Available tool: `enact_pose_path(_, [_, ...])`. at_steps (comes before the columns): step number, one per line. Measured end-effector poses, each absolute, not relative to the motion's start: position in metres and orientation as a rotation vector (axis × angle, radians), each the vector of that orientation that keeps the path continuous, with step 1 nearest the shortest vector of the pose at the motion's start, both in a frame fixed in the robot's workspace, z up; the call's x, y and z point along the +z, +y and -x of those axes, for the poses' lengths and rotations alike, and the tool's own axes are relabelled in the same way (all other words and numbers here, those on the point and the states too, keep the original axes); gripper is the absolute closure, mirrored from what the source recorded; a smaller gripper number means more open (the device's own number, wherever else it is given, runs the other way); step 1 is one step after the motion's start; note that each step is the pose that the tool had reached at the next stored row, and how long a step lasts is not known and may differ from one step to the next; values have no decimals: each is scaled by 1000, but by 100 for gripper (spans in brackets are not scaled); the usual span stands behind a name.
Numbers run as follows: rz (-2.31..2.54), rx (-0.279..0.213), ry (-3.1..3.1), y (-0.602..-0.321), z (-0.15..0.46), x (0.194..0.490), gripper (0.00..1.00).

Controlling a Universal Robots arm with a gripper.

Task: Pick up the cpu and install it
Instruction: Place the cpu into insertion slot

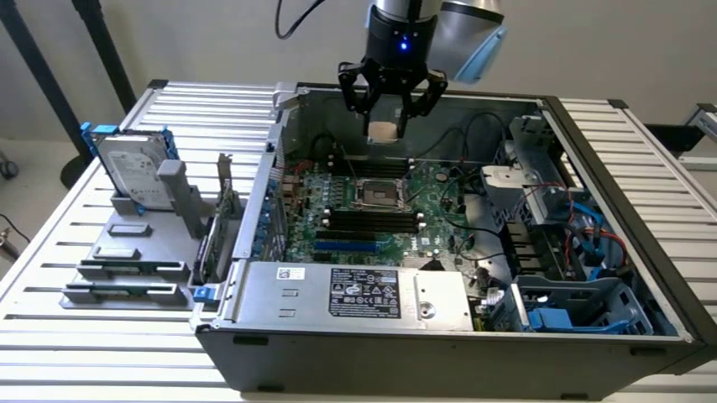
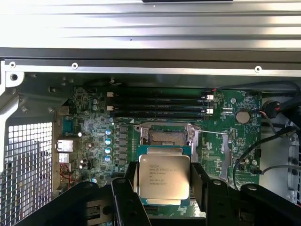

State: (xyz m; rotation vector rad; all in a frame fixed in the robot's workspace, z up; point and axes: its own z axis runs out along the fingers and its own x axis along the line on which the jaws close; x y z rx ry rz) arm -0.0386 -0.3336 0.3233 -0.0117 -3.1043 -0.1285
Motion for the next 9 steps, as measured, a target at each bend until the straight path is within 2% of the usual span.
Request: enact_pose_path(9, [12, -128, -3104, -334, 39, 323, 45])
